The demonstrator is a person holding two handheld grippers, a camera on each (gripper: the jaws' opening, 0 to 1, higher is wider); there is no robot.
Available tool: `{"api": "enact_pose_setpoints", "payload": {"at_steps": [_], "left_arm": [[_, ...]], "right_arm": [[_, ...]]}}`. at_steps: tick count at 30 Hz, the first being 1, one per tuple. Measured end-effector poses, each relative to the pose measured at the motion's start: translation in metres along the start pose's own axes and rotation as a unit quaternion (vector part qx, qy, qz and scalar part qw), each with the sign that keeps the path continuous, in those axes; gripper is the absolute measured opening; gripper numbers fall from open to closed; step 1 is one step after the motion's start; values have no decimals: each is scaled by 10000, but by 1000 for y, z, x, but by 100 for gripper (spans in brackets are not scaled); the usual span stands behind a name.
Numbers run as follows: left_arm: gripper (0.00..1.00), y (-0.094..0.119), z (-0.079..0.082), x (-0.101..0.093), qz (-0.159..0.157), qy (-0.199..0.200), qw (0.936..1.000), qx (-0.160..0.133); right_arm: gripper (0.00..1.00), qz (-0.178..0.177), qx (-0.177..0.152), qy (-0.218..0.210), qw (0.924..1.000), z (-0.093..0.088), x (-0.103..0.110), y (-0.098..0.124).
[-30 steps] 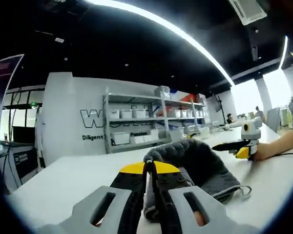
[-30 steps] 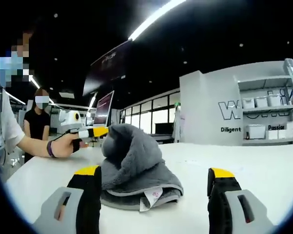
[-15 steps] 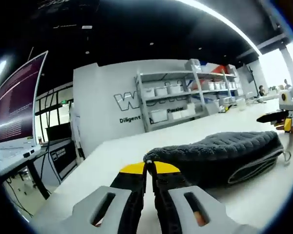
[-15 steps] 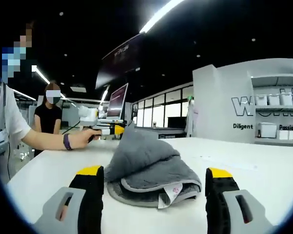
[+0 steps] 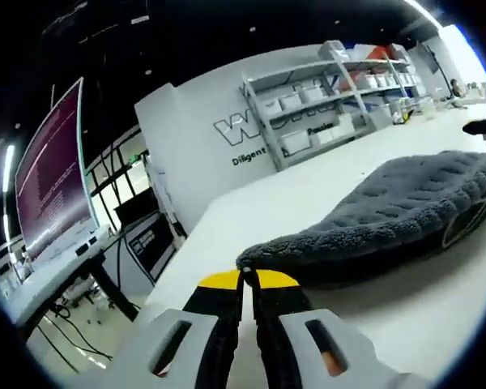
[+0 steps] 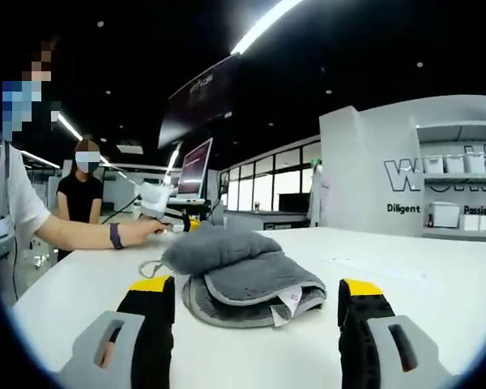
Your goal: Open the folded towel by lifting each exposed corner and separating the folded layers until the towel lies flat within the target outline without major curled edges
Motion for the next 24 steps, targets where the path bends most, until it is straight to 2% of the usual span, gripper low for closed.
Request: {"api": "enact_pose_setpoints", "payload": {"at_steps": [2,7,10,17,19,21,24], "left_arm": [[4,0,-6,0,-37,-101,9996,253],[4,-2,-18,0,-131,-18,9983,571],[4,-2,-20,-1,-171,31,9975,680],[5,1,-19,0,-209,-2,9972,712],[6,3,-14,1,-191,169,9977,635],[6,7,-4,4,-123,558,9976,389],[6,13,11,11,-66,912,9958,-9]], "right_arm": [[84,6,13,2,10000,0,0,0],[83,10,24,9,10000,0,1,1],[83,8,29,8,10000,0,0,1],[83,-5,47,20,10000,0,0,1],[83,-4,50,23,10000,0,0,1],[83,1,48,21,10000,0,0,1],[83,5,55,20,10000,0,0,1]]}}
Point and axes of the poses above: the point that each gripper's makers call its tool centre point, and the gripper's own axes: y roughly backward along the fingers, x roughly to its left, z roughly out of its top, the point moved 10 cm from there along y, roughly backward along the fingers, and after that the axes turned 15 degrees about -x, right-handed, at the moved point
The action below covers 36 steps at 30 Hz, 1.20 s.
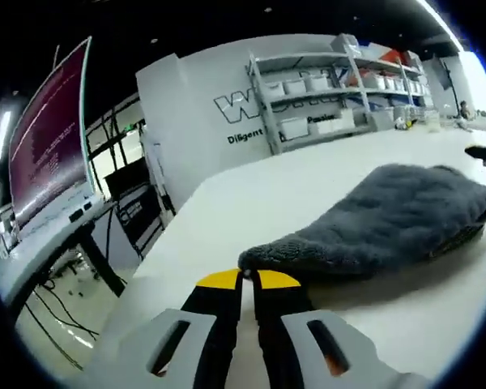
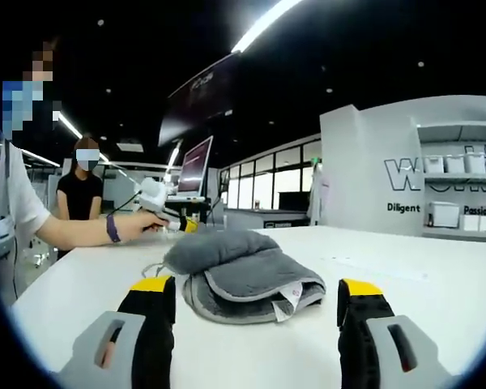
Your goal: Open the folded towel by lifting each exposed corner and separating the folded layers until the towel lies flat within the target outline without major curled edges
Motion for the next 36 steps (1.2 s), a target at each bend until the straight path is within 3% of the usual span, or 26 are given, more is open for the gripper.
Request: {"api": "enact_pose_setpoints", "payload": {"at_steps": [5,10,12,13,14,18,21,26,28,32,36], "left_arm": [[7,8,25,5,73,375,9960,-814],[7,14,35,6,193,87,9938,-1095],[7,13,47,-2,-316,254,9827,-1809],[8,14,49,-4,-407,251,9808,-1889],[10,15,57,-13,-818,202,9706,-2253],[22,14,69,-36,-1644,225,9453,-2808],[33,11,69,-47,-2133,512,9339,-2823],[46,5,64,-54,-2425,572,9327,-2607],[57,4,63,-60,-2621,720,9276,-2564],[67,3,61,-70,-2887,738,9215,-2490],[81,3,59,-81,-2994,743,9203,-2405]], "right_arm": [[83,-2,-2,-4,10000,0,0,0],[83,-9,-9,-10,10000,0,-1,-1],[83,-9,-7,-10,10000,0,-1,-1],[83,-10,-6,-9,10000,0,-1,-1],[83,-11,-5,-7,10000,0,-1,-1],[83,-10,-9,-12,10000,0,-1,-1],[83,-5,-3,-7,10000,-1,0,-1],[83,4,-1,-12,10000,-1,1,-2],[83,9,0,-11,10000,-2,2,-2],[83,15,0,-12,10000,-2,1,-2],[83,20,5,-13,10000,-2,1,-2]]}}
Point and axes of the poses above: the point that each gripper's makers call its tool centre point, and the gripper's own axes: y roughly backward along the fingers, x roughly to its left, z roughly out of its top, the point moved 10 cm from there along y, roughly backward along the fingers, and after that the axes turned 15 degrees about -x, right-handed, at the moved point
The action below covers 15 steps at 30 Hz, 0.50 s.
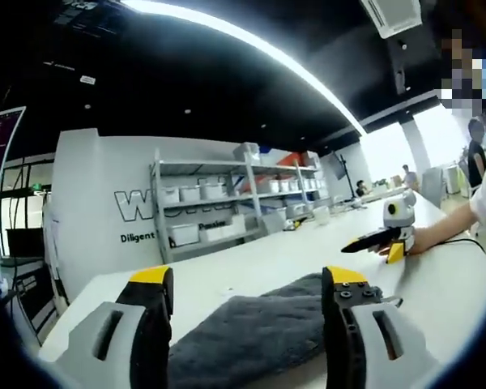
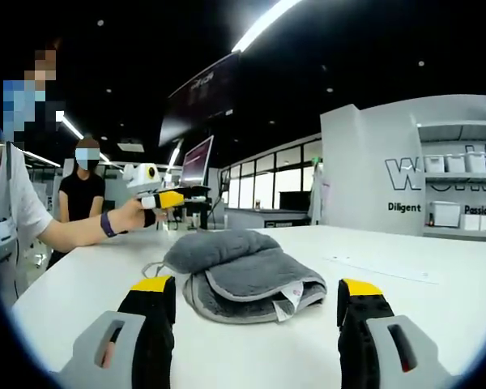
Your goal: Open the folded towel by lifting each exposed corner and separating the folded layers until the towel lies flat within the target outline without major curled edges
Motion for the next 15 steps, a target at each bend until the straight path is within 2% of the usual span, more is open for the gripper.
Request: {"api": "enact_pose_setpoints", "payload": {"at_steps": [7,15], "left_arm": [[95,-5,-13,-12,-277,-151,9983,496],[99,-10,-17,-36,-843,-601,9922,694]], "right_arm": [[83,4,3,-1,10000,0,0,0],[83,9,12,0,10000,0,1,0]]}}
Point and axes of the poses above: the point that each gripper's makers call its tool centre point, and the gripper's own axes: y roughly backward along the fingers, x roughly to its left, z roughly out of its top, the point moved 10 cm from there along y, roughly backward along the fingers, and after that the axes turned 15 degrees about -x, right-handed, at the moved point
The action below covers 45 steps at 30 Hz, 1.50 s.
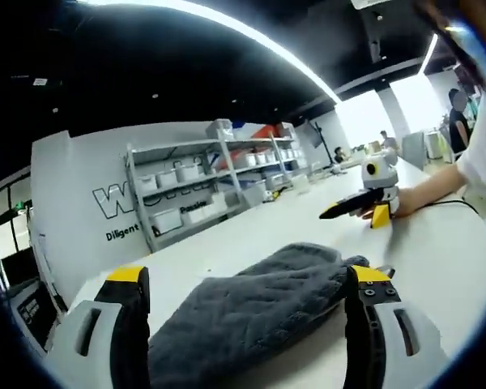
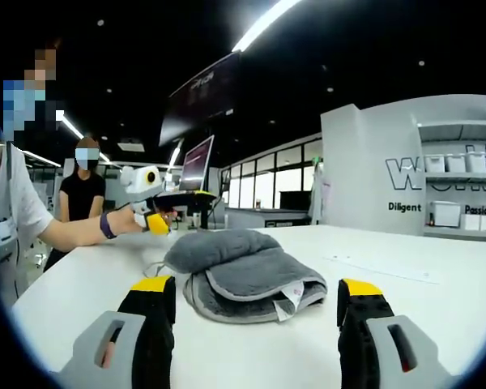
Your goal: Open the folded towel by lifting each exposed corner and separating the folded layers until the towel lies flat within the target outline without major curled edges
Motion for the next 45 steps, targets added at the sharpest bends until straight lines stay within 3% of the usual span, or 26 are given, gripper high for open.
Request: {"api": "enact_pose_setpoints", "payload": {"at_steps": [6,11,13,15,19,20,21,23,28,30,31,34,37,42,45], "left_arm": [[99,-9,-1,-15,-308,-733,9965,251],[89,-19,5,-35,-491,-1609,9855,206],[84,-21,5,-43,-531,-2169,9741,344],[78,-24,4,-53,-621,-2821,9563,449],[55,-25,4,-68,-762,-3565,9295,552],[49,-26,3,-71,-837,-3675,9245,567],[43,-25,2,-73,-849,-3692,9237,572],[29,-25,3,-80,-1017,-4015,9084,573],[6,-25,3,-89,-1276,-4250,8942,588],[5,-25,4,-88,-1266,-4246,8945,600],[5,-24,6,-86,-1243,-4174,8981,608],[4,-21,11,-78,-1030,-3789,9183,503],[4,-17,19,-67,-743,-3552,9312,353],[4,-4,35,-41,-74,-3523,9357,159],[4,2,38,-31,165,-3513,9360,143]], "right_arm": [[83,2,8,4,10000,0,0,0],[83,1,19,9,10000,0,0,0],[83,-1,20,6,10000,0,0,0],[83,-4,23,7,10000,0,-1,0],[83,-4,23,7,10000,0,-1,0],[83,-5,27,8,10000,-1,-1,0],[83,-5,30,9,10000,-1,-1,0],[83,-2,42,14,10000,-1,0,0],[83,6,50,13,10000,-1,-1,0],[83,11,57,17,10000,-1,-1,0],[83,13,66,28,10000,-1,-1,0],[82,28,90,56,9999,-1,0,-1],[81,77,152,138,9998,-2,2,-2],[80,208,267,289,9990,-3,7,-6],[80,222,280,313,9989,-4,8,-6]]}}
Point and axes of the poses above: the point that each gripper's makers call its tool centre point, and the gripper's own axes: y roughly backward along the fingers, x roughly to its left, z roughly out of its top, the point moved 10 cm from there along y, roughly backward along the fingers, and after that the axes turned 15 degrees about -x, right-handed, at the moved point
